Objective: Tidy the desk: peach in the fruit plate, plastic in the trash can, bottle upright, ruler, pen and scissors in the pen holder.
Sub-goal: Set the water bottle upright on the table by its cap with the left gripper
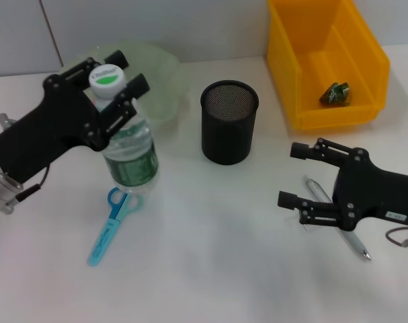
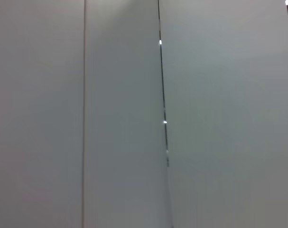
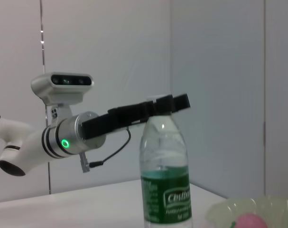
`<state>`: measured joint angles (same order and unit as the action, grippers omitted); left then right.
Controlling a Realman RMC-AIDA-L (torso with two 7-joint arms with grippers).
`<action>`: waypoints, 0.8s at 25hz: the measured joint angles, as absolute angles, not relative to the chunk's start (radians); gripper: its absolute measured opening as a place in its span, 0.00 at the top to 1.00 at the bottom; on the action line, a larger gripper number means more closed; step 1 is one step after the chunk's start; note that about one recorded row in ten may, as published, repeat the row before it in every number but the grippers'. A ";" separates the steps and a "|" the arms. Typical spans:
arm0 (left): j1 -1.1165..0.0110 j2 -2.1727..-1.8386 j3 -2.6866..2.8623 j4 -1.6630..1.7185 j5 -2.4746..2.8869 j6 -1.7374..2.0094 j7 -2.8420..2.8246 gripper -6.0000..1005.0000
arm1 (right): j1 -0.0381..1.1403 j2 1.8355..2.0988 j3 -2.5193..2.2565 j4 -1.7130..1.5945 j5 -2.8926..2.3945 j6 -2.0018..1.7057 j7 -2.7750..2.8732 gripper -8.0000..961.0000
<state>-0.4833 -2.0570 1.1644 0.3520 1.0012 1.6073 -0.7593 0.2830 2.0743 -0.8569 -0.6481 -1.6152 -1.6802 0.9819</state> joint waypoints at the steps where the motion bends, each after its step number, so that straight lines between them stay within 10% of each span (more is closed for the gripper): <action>1: -0.481 -2.058 1.155 0.352 1.001 1.607 -0.749 0.56 | 0.277 2.074 -0.855 -0.647 -1.615 -1.681 0.982 0.14; 20: -0.483 -2.071 1.043 0.337 0.999 1.432 -0.640 0.56 | 0.264 2.075 -0.852 -0.593 -1.643 -1.629 0.914 0.14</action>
<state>-0.4826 -2.0706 1.0431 0.3369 0.9987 1.4316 -0.6396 0.2641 2.0755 -0.8517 -0.5926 -1.6427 -1.6290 0.9142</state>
